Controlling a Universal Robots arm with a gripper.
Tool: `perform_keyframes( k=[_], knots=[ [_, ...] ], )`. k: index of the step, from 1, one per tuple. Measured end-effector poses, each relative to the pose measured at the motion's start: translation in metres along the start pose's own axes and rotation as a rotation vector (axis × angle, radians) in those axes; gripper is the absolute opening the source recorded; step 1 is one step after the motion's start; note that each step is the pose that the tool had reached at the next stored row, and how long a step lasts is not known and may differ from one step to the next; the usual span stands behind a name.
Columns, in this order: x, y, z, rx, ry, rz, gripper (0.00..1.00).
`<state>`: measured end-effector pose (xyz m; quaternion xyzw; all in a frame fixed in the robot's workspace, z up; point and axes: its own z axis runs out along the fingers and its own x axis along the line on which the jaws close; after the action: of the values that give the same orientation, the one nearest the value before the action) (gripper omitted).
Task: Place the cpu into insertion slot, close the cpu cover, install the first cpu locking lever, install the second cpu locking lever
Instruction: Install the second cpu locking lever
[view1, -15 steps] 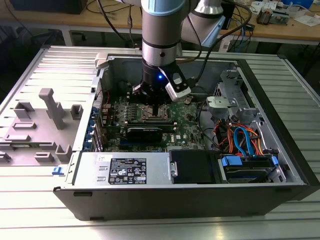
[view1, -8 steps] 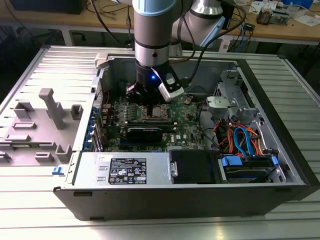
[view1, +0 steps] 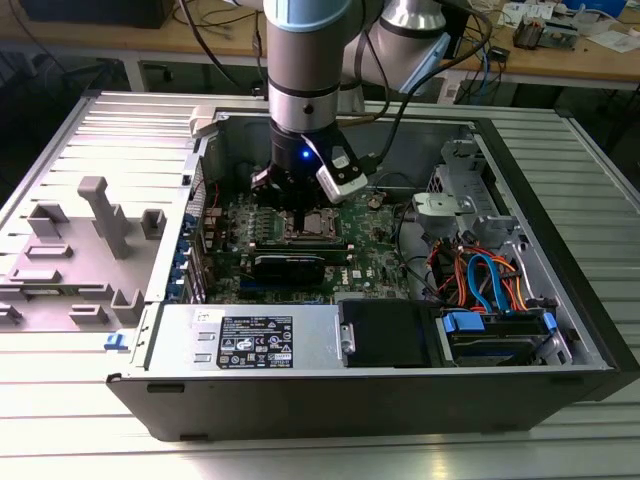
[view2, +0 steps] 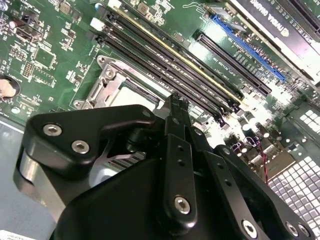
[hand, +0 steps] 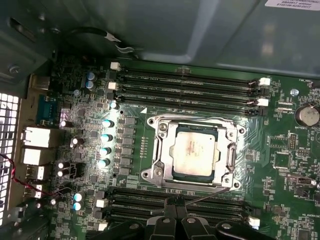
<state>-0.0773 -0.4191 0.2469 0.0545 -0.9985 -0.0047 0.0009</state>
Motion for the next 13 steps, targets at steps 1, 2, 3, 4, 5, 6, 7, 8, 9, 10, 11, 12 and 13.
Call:
perform_keyframes(
  k=[1,2,3,4,5,6,7,8,9,10,11,12,13],
  knots=[
    [0.0000,0.0000,-0.0003,-0.0001,0.0001,0.000,0.11],
    [-0.0010,-0.0002,-0.0008,0.0000,0.0008,0.000,0.11],
    [-0.0016,-0.0003,-0.0009,-0.0002,0.0013,0.000,0.11],
    [-0.0017,-0.0005,-0.0009,-0.0003,0.0014,0.000,0.11],
    [-0.0016,-0.0014,-0.0010,-0.0001,0.0016,0.000,0.11],
    [-0.0013,-0.0041,-0.0010,-0.0004,0.0016,0.000,0.11],
    [-0.0010,-0.0064,-0.0010,-0.0008,0.0016,0.000,0.11],
    [-0.0005,-0.0069,-0.0010,-0.0012,0.0015,0.000,0.11],
    [0.0001,-0.0068,-0.0010,-0.0016,0.0014,0.000,0.11],
    [0.0008,-0.0067,-0.0010,-0.0019,0.0014,-0.001,0.11],
    [0.0014,-0.0067,-0.0010,-0.0022,0.0014,-0.001,0.11],
    [0.0023,-0.0066,-0.0010,-0.0030,0.0013,-0.001,0.11],
    [0.0038,-0.0065,-0.0010,-0.0041,0.0012,-0.001,0.11]
  ],
)
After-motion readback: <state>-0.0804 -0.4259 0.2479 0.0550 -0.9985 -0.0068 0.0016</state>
